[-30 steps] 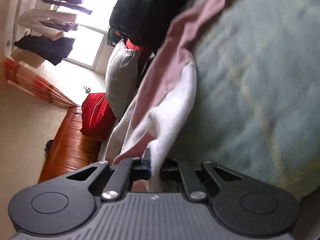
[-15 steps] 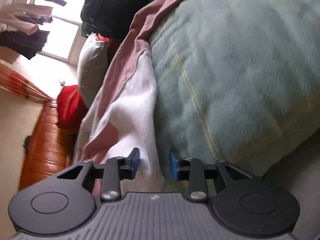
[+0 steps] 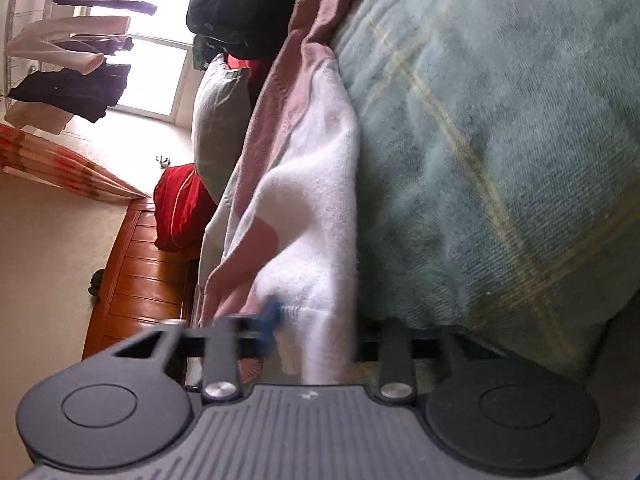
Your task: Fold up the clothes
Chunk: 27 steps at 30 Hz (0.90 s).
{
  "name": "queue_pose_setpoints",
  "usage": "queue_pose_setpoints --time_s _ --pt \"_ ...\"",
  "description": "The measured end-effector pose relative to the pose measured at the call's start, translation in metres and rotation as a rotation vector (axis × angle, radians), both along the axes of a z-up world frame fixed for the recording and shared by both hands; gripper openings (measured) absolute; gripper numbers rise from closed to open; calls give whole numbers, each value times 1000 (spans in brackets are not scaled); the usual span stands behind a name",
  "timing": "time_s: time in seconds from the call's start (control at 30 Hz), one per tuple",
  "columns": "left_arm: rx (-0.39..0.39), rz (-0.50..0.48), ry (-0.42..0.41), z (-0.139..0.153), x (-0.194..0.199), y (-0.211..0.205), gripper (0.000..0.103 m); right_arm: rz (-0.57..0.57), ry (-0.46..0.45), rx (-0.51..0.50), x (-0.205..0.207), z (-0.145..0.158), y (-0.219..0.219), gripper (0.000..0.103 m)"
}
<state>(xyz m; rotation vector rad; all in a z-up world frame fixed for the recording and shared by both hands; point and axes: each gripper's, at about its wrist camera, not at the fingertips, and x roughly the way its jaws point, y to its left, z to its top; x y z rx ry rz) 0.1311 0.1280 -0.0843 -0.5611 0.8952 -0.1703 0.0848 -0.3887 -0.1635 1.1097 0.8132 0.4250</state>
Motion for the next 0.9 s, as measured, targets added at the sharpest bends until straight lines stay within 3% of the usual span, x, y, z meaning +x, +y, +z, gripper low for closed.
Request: queue_pose_setpoints --time_s 0.1,0.3,0.43,0.53,0.63,0.8,0.9 --pt "-15 27 -43 13 -3 4 4 -9 -33 -2 2 14 -3 9" --pt "-75 -12 -230 80 -10 13 2 -2 -162 -29 15 72 -10 8" --pt "-94 -36 -289 112 -13 18 2 26 -221 -12 21 110 -15 8" --pt "-81 -67 -277 118 -21 19 2 54 -230 -38 16 129 -17 8" --pt "-11 -97 -217 107 -31 19 3 62 -190 -136 4 131 -22 8" --pt "145 -78 -197 106 -27 16 4 10 10 -455 -3 104 -29 23" --pt "242 -61 -191 106 -23 14 12 -42 11 -597 -6 108 -28 26"
